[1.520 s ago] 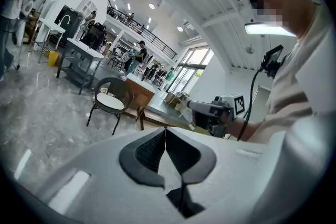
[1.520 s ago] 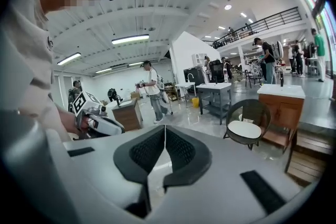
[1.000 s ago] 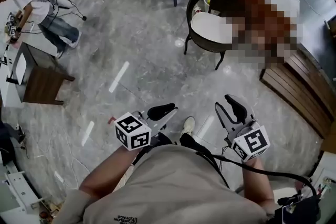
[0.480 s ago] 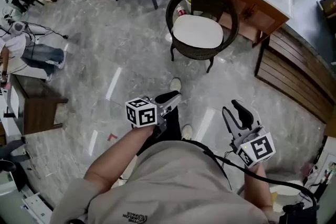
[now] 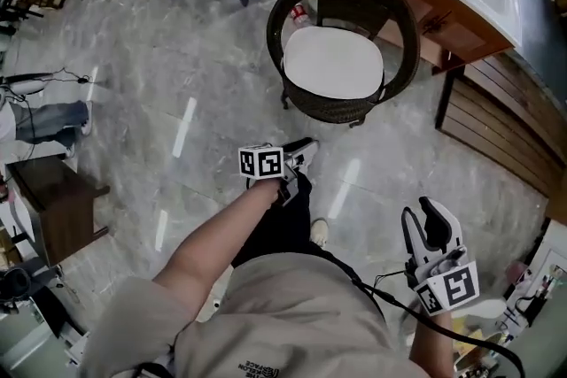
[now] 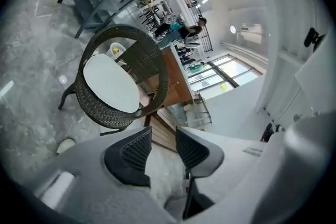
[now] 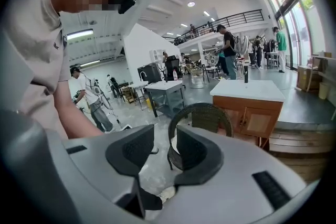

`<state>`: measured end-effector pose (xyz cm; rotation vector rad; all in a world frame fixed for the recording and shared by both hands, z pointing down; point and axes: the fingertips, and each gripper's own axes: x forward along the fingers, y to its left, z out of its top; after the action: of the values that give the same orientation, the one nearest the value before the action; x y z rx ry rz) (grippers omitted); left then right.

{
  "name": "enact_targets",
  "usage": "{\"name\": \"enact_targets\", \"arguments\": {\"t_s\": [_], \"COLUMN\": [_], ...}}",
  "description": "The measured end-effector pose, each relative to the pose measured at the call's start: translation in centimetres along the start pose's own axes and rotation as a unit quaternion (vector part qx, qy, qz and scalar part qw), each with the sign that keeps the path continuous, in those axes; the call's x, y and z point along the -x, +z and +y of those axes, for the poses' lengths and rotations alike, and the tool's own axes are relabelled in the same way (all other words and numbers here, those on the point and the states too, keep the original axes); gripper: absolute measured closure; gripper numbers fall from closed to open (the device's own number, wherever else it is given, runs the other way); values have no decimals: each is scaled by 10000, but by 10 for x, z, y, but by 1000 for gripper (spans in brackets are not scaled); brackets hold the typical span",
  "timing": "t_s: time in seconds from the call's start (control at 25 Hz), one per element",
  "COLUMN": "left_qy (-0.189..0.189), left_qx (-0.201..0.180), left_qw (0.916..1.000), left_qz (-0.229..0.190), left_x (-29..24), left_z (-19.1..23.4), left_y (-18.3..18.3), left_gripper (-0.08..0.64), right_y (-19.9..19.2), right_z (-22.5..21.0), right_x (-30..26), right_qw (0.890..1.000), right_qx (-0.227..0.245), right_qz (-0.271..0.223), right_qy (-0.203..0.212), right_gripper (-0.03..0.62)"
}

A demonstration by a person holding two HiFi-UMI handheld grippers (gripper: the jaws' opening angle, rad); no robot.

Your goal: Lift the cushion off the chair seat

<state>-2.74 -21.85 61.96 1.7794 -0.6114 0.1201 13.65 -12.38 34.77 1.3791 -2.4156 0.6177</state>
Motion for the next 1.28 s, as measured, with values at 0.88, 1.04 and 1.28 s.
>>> {"name": "enact_targets", "arguments": {"t_s": [0.88,1.04,1.28], "left_qy": [1194,1453,1657], "left_qx": [2063,2283,2475], "left_qw": [9704,9614,9528], "left_qz": [-380,-500,-587], "left_x": [-178,-185,-178], "left_z": [284,302,299], "left_y": [72,79,70], "left_gripper": [374,376,392], "right_y": [-80,-90,-101], "right_z": [-73,-78,-78], "right_x": [-116,-121,-123], "right_qw": [9853,9834,9822], "right_qx": [-841,-949,-1105], "right_qz": [1404,1466,1444], "right_qy": [-479,-499,-469], "right_gripper": [460,468,474]}}
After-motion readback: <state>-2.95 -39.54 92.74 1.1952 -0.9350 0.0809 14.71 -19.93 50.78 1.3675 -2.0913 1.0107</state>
